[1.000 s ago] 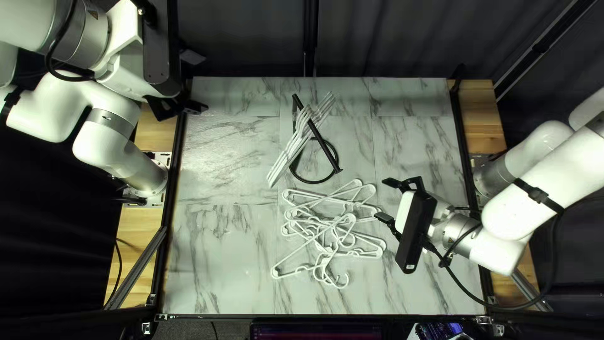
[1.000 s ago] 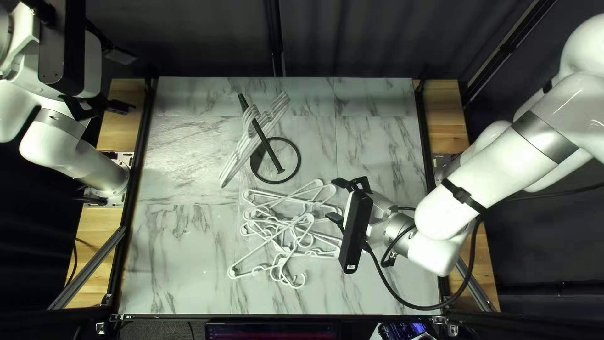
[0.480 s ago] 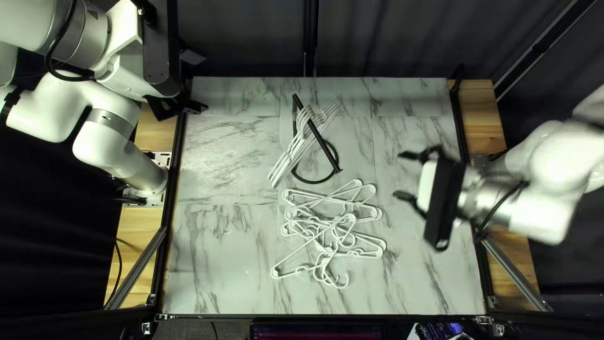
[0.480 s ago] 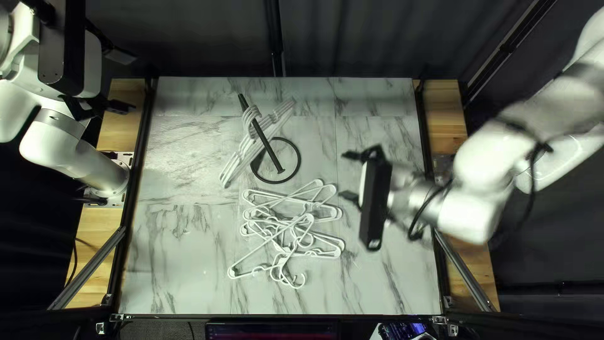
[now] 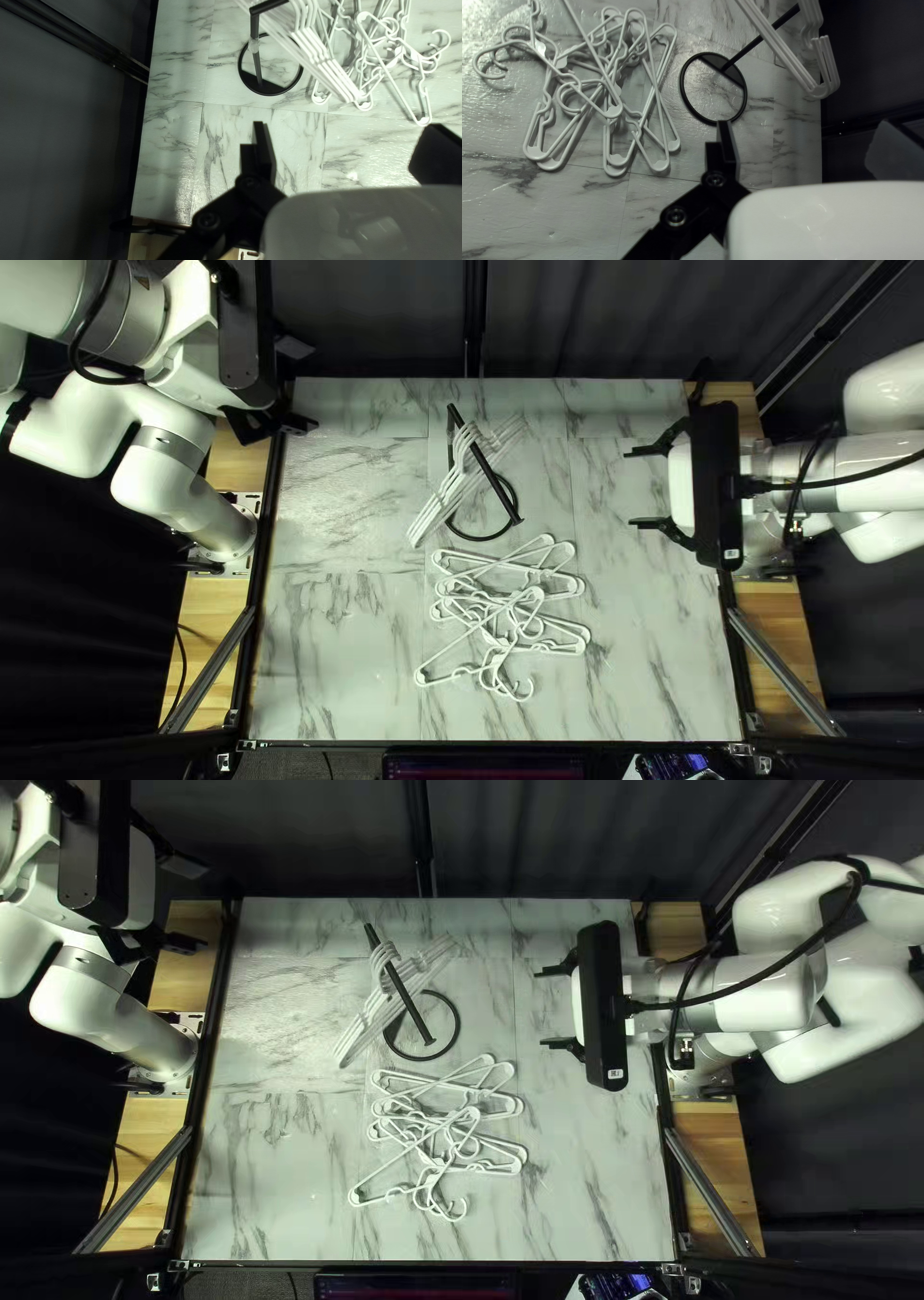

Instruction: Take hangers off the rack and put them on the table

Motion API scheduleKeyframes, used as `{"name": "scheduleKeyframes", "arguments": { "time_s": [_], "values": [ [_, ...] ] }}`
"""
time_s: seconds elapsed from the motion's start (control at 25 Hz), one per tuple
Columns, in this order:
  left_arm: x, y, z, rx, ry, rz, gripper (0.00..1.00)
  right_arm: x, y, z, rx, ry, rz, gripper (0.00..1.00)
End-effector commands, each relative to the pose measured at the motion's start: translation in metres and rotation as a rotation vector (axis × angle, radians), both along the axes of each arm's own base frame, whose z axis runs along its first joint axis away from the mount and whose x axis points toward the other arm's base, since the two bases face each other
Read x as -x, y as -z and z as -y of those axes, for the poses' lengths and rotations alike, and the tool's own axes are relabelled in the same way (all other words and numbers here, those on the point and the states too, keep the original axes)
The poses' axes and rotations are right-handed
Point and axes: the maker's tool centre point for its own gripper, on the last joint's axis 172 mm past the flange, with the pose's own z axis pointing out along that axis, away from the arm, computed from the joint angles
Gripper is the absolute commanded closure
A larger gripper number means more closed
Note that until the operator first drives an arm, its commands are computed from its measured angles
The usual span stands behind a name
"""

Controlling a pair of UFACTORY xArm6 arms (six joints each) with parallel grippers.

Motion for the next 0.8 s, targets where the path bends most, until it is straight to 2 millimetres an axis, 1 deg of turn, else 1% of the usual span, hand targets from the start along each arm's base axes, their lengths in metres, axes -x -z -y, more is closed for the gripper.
{"name": "scheduleKeyframes", "arguments": {
  "time_s": [0.04,0.08,0.16,0.2,0.24,0.28,0.36,0.4,0.48,0.8],
  "values": [
    [0.0,0.0,0.0,0.0,0.0,0.0,0.0,-0.032,-0.03,0.02,-0.032,-0.047,0.01,0.0],
    [0.0,0.0,0.0,0.0,0.0,0.0,0.0,-0.046,-0.04,0.025,-0.037,-0.064,0.007,0.0],
    [0.0,0.0,0.0,0.0,0.0,0.0,0.0,-0.068,-0.048,0.036,-0.046,-0.094,-0.007,0.0],
    [0.0,0.0,0.0,0.0,0.0,0.0,0.0,-0.077,-0.049,0.043,-0.046,-0.11,-0.019,0.0],
    [0.0,0.0,0.0,0.0,0.0,0.0,0.0,-0.082,-0.049,0.047,-0.048,-0.12,-0.028,0.0],
    [0.0,0.0,0.0,0.0,0.0,0.0,0.0,-0.09,-0.048,0.057,-0.052,-0.144,-0.052,0.0],
    [0.0,0.0,0.0,0.0,0.0,0.0,0.0,-0.096,-0.048,0.068,-0.074,-0.19,-0.092,0.0],
    [0.0,0.0,0.0,0.0,0.0,0.0,0.0,-0.095,-0.048,0.07,-0.089,-0.213,-0.115,0.0],
    [0.0,0.0,0.0,0.0,0.0,0.0,0.0,-0.089,-0.047,0.069,-0.102,-0.228,-0.144,0.0],
    [0.0,0.0,0.0,0.0,0.0,0.0,0.0,-0.089,-0.047,0.069,-0.102,-0.228,-0.144,0.0]
  ]
}}
